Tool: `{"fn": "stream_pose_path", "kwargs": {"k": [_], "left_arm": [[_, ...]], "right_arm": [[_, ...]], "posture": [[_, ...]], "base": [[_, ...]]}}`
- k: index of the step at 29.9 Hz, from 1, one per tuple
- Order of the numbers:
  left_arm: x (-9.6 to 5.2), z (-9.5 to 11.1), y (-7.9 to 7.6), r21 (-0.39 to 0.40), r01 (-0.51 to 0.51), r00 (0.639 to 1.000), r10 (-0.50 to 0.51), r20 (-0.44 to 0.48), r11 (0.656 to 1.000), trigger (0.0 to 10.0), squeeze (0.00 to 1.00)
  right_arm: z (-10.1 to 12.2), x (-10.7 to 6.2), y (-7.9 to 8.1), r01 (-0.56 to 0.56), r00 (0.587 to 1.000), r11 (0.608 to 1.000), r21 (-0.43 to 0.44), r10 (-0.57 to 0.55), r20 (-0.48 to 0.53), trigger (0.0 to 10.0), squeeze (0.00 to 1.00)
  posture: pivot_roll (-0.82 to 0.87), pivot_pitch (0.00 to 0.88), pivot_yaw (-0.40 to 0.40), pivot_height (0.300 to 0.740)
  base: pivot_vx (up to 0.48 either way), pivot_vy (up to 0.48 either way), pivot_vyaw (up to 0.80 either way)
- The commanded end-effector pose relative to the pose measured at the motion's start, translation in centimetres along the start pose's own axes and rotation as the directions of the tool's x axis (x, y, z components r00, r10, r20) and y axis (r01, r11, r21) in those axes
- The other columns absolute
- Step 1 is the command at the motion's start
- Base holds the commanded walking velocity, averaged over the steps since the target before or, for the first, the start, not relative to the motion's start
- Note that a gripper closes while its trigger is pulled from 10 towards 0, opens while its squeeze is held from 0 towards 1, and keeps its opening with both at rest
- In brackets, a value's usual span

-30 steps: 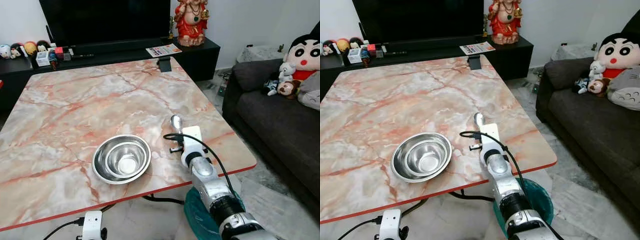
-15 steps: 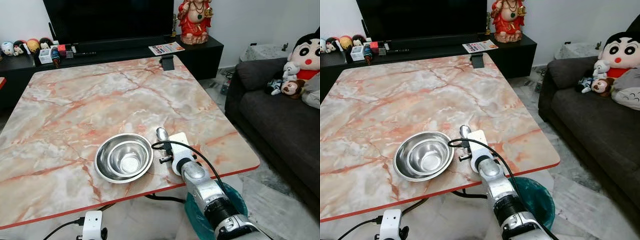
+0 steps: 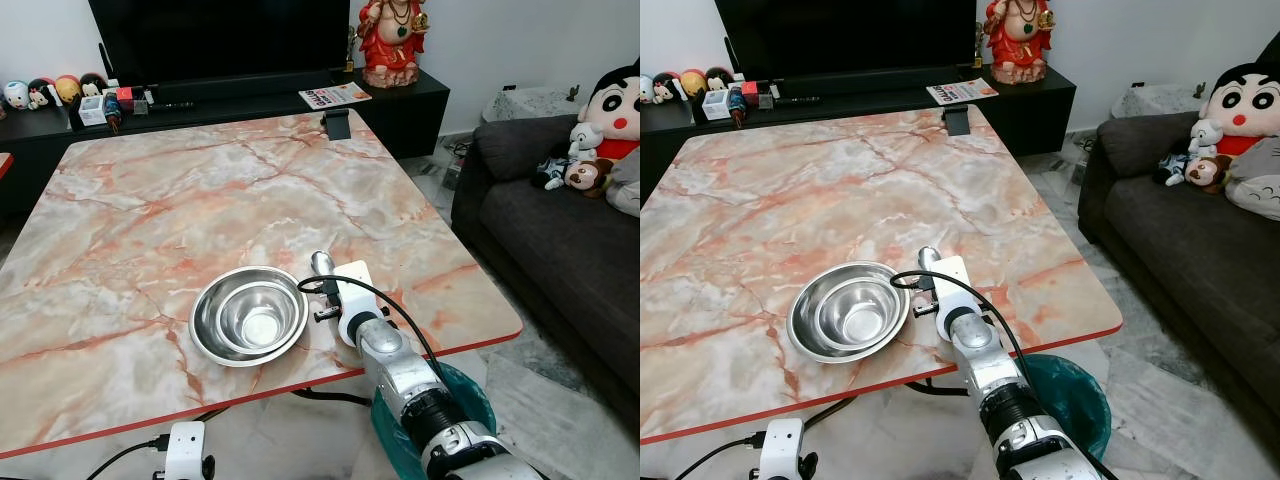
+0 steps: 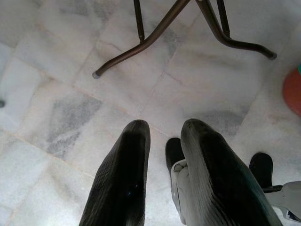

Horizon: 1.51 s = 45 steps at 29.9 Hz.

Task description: Setting the table

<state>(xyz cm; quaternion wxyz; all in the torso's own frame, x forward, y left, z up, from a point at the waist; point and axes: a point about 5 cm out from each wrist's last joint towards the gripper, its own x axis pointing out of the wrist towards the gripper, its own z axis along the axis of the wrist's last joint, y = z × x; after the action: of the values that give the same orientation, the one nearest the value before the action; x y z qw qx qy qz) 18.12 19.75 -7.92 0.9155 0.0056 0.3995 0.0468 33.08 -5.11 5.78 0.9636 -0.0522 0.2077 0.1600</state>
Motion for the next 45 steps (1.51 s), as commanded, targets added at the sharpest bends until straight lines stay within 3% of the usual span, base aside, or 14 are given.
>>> {"fn": "stream_pose_path", "kwargs": {"k": [1, 24, 25, 27, 28, 29, 30, 36, 38, 39, 42, 43, 44, 45], "left_arm": [[0.0, -0.1, 0.2, 0.025, 0.003, 1.0, -0.003, -0.012, 1.0, 10.0, 0.0], [0.0, -0.2, 0.1, 0.026, 0.002, 1.0, -0.002, -0.017, 1.0, 10.0, 0.0], [0.0, -0.2, 0.2, 0.027, 0.002, 1.0, -0.001, -0.017, 1.0, 10.0, 0.0], [0.0, -0.2, 0.2, 0.027, 0.001, 1.0, -0.001, -0.018, 1.0, 10.0, 0.0], [0.0, -0.2, 0.2, 0.028, 0.0, 1.0, 0.0, -0.017, 1.0, 10.0, 0.0], [0.0, -0.2, 0.2, 0.028, 0.0, 1.0, 0.0, -0.017, 1.0, 10.0, 0.0], [0.0, -0.2, 0.2, 0.029, 0.001, 1.0, 0.0, -0.017, 1.0, 10.0, 0.0], [0.0, -0.2, 0.2, 0.029, 0.0, 1.0, 0.0, -0.015, 1.0, 10.0, 0.0], [0.0, -0.2, 0.2, 0.029, 0.0, 1.0, 0.0, -0.015, 1.0, 10.0, 0.0], [0.0, -0.2, 0.2, 0.03, 0.0, 1.0, 0.0, -0.015, 1.0, 10.0, 0.0], [0.0, -0.2, 0.2, 0.029, 0.0, 1.0, 0.0, -0.015, 1.0, 10.0, 0.0], [0.0, -0.2, 0.2, 0.029, 0.0, 1.0, 0.001, -0.016, 1.0, 10.0, 0.0], [0.0, -0.2, 0.2, 0.029, 0.0, 1.0, 0.001, -0.016, 1.0, 10.0, 0.0], [0.0, -0.2, 0.2, 0.029, 0.0, 1.0, 0.0, -0.016, 1.0, 10.0, 0.0]], "right_arm": [[0.5, 0.1, 0.0, 0.004, 1.0, 1.0, 0.011, -0.004, 0.016, 10.0, 0.0], [-0.5, 0.3, -0.5, -0.011, 1.0, 1.0, -0.009, 0.01, -0.004, 10.0, 0.02], [-0.5, 0.3, -0.6, -0.009, 1.0, 1.0, -0.008, 0.009, -0.004, 10.0, 0.77], [-0.5, 0.3, -0.6, -0.007, 1.0, 1.0, -0.007, 0.007, -0.004, 10.0, 0.77], [-0.5, 0.3, -0.6, -0.004, 1.0, 1.0, -0.014, 0.004, -0.005, 10.0, 0.67], [-0.5, 0.3, -0.6, -0.003, 1.0, 1.0, -0.015, 0.003, -0.006, 10.0, 0.45], [-0.5, 0.3, -0.6, -0.003, 1.0, 1.0, -0.015, 0.003, -0.006, 10.0, 0.0], [-0.6, 0.3, -0.6, -0.003, 1.0, 1.0, -0.01, 0.003, -0.005, 10.0, 0.0], [-0.6, 0.3, -0.6, -0.006, 1.0, 1.0, -0.006, 0.006, -0.004, 10.0, 0.07], [-0.6, 0.3, -0.6, -0.008, 1.0, 1.0, -0.004, 0.008, -0.002, 10.0, 1.0], [-0.5, 0.3, -0.6, -0.005, 1.0, 1.0, -0.006, 0.005, 0.001, 10.0, 1.0], [-0.4, 0.3, -0.6, -0.003, 1.0, 1.0, -0.006, 0.003, 0.005, 10.0, 0.89], [-0.2, 0.3, -0.5, -0.004, 1.0, 1.0, -0.006, 0.004, 0.02, 10.0, 0.0], [-0.1, 0.3, -0.5, -0.005, 1.0, 1.0, -0.005, 0.006, 0.03, 10.0, 0.0]], "posture": [[0.0, 0.0, 0.02, 0.74], [0.01, 0.0, 0.019, 0.74], [0.01, 0.0, 0.019, 0.74], [0.01, 0.0, 0.019, 0.74], [0.01, 0.0, 0.02, 0.74], [0.01, 0.0, 0.02, 0.74], [0.01, 0.0, 0.018, 0.74], [0.01, 0.0, 0.019, 0.74], [0.01, 0.0, 0.018, 0.74], [0.01, 0.0, 0.018, 0.74], [0.01, 0.0, 0.017, 0.74], [0.01, 0.0, 0.017, 0.74], [0.01, 0.0, 0.019, 0.74], [0.01, 0.0, 0.019, 0.74]], "base": [[0.0, 0.0, 0.0], [0.0, 0.0, 0.0], [0.0, 0.0, 0.0], [0.0, 0.0, 0.0], [0.0, 0.0, 0.0], [0.0, 0.0, 0.0], [0.0, 0.0, 0.0], [0.0, 0.0, 0.0], [0.0, 0.0, 0.0], [0.0, 0.0, 0.0], [0.0, 0.0, 0.0], [0.0, 0.0, 0.0], [0.0, 0.0, 0.0], [0.0, 0.0, 0.0]]}}
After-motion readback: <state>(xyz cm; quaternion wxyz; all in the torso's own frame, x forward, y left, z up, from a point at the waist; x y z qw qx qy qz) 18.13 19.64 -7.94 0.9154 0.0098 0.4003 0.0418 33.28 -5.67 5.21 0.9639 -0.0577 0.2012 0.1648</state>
